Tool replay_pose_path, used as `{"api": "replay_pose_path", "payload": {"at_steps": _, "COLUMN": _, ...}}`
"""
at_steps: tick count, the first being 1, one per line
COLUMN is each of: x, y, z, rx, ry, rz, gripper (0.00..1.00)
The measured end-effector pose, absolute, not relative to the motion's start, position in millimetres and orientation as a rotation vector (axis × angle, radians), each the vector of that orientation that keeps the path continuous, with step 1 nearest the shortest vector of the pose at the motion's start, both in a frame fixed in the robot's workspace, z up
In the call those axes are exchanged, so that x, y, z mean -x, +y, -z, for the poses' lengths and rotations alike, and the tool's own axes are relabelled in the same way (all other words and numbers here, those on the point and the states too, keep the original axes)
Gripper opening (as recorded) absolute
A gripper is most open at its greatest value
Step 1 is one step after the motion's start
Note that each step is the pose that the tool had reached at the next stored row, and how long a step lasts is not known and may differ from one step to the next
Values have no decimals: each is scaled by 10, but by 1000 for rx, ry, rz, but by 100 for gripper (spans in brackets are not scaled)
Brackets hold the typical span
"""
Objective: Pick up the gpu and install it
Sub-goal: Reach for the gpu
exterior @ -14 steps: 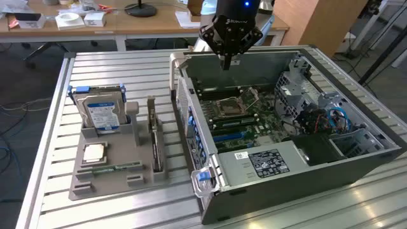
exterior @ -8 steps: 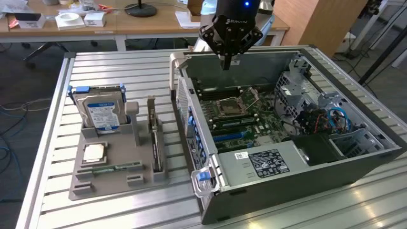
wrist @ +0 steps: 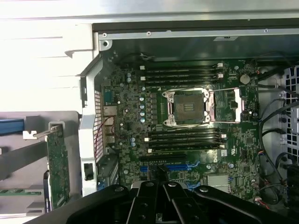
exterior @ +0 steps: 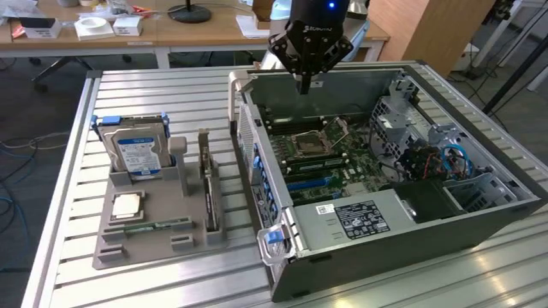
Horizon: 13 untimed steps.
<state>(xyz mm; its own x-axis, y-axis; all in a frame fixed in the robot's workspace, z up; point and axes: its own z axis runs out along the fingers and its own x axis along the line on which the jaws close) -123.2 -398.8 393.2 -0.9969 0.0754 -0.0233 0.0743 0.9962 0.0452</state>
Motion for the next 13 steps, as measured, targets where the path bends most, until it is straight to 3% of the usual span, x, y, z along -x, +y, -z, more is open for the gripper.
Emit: {"api": "replay_pose_path", "payload": {"at_steps": 13, "x": 1572, "y": -3988, "z": -3928, "rx": -116, "ry": 3114, "rz": -69, "gripper": 10}}
